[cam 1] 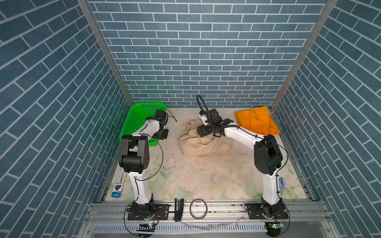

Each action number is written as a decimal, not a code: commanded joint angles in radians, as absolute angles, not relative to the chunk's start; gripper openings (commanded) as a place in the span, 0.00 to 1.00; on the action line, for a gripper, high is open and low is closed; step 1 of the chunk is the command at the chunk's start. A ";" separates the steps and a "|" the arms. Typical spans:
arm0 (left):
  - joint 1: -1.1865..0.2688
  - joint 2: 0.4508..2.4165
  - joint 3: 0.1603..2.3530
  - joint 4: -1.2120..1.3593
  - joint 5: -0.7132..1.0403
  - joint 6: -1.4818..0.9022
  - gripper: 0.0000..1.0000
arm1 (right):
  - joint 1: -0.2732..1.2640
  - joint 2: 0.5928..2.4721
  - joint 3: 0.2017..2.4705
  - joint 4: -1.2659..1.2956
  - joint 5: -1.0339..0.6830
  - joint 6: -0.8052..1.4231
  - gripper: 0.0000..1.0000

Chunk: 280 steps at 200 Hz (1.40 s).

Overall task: Fold and stack the shorts
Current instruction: 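Reach the right gripper to the beige shorts' far edge while the left releases the basket, then grasp the beige shorts' elastic waistband with the right gripper while the left gripper reaches it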

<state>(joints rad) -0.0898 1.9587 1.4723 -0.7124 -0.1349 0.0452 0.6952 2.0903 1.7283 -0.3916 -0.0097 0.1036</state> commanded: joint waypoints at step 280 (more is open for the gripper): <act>-0.328 1.754 1.222 -0.302 0.285 -0.010 0.86 | 0.710 1.236 0.963 -0.406 0.014 -0.019 0.63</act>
<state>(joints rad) -0.3107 1.7157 1.2118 -0.3676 0.2707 -0.0807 0.6182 1.2335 1.0321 -0.4442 -0.0978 0.0349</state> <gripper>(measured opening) 0.865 0.624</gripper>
